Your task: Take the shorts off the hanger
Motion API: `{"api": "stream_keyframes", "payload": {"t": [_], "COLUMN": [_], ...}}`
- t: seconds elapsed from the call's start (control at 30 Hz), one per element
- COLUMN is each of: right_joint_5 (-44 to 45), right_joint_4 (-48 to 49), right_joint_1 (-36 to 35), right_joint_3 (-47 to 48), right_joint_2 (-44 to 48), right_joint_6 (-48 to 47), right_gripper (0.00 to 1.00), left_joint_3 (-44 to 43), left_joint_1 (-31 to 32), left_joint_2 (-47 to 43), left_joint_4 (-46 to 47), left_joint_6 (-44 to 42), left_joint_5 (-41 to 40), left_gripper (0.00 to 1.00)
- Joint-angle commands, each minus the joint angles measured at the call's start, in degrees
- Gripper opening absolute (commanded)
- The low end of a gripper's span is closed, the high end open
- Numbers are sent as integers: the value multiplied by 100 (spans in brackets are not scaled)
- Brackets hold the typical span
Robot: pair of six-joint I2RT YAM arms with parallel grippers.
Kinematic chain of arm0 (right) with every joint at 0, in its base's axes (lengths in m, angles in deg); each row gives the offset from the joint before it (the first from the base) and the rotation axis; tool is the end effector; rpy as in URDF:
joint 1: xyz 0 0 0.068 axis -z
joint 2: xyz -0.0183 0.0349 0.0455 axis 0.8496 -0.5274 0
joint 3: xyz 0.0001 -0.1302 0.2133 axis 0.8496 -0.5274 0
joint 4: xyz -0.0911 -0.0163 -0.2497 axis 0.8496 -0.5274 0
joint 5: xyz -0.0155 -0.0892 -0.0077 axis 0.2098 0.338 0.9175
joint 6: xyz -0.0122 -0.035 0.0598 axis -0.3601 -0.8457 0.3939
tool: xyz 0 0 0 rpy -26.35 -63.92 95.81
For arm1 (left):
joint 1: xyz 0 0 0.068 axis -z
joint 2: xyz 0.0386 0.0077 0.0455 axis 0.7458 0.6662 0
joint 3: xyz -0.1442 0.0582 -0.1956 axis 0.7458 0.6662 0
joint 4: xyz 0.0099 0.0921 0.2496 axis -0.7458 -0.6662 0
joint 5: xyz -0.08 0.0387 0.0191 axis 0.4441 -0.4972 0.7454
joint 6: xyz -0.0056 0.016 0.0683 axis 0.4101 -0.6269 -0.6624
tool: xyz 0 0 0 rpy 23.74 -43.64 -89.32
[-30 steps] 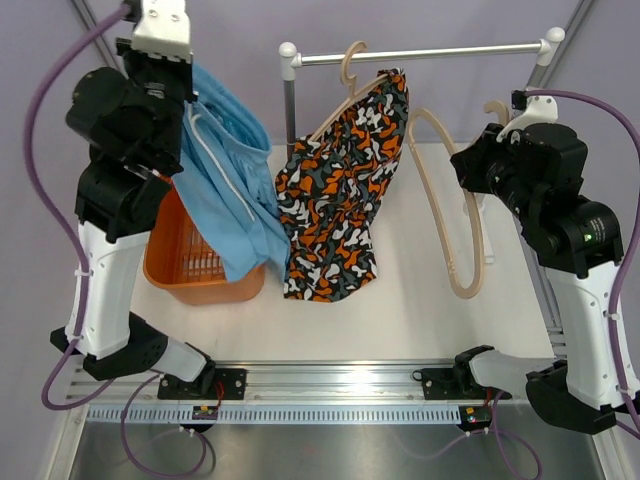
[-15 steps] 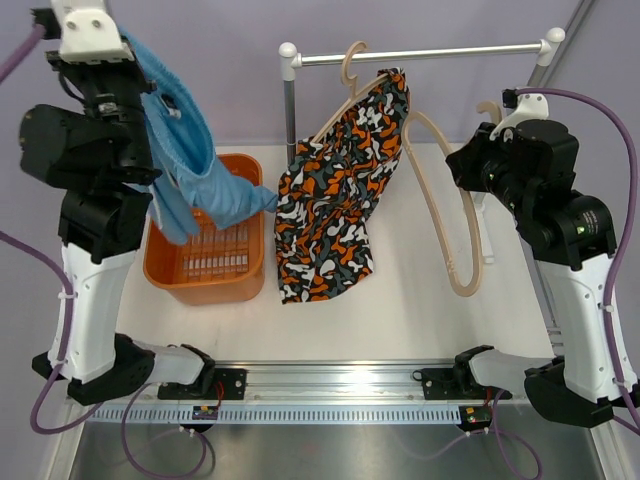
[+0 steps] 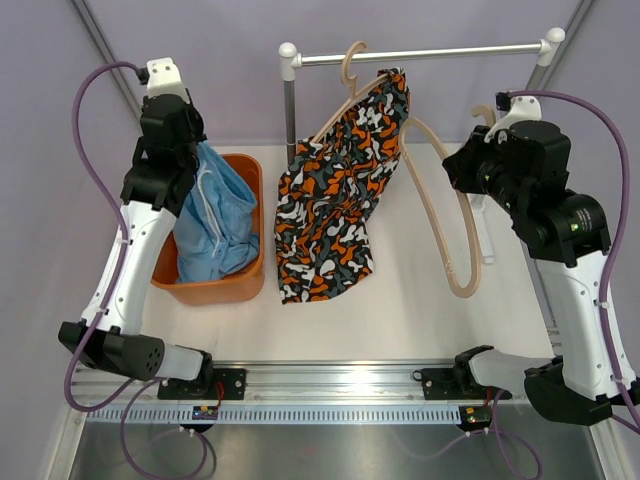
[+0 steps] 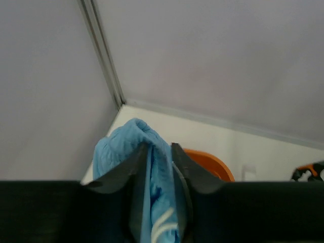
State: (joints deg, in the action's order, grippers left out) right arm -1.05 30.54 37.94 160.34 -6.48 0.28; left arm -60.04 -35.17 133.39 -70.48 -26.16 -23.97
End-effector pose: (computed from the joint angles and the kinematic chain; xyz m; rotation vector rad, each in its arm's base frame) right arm 0.2123 0.0709 0.4920 0.0130 1.9128 0.3125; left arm 0.3164 -0.0434 0.4681 -0.2460 1.6427 0.2371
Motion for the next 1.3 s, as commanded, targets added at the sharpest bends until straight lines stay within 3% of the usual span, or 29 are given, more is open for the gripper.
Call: {"api": "stream_keyframes", "payload": {"t": [0.0, 0.13, 0.27, 0.4, 0.53, 0.83, 1.27], "right_joint_5": [-68, -50, -24, 134, 257, 11, 363], "right_joint_4": [231, 240, 240, 424, 687, 1997, 2314], "right_joint_1": [-7, -16, -7, -8, 19, 511, 1003], "right_joint_3": [31, 109, 197, 206, 294, -66, 1496], "right_joint_2": [-18, -97, -237, -325, -466, -570, -1880], "right_joint_6": [-107, -230, -405, -643, -1142, -1566, -1996], "right_gripper": [0, 0, 0, 0, 0, 0, 0], "left_joint_3": [142, 870, 1364, 1690, 2067, 2674, 3352], "left_joint_1": [-286, -401, -401, -374, -155, 663, 654], "left_joint_2": [32, -213, -583, -1092, -1698, -3043, -3932], "left_joint_4": [-491, -511, -404, -282, -167, -624, -966], "left_joint_6": [1879, 2349, 2454, 2683, 2727, 2420, 1919], "left_joint_5": [365, 946, 1570, 2718, 3328, 3382, 3628], "left_gripper": [49, 83, 98, 98, 99, 99, 99]}}
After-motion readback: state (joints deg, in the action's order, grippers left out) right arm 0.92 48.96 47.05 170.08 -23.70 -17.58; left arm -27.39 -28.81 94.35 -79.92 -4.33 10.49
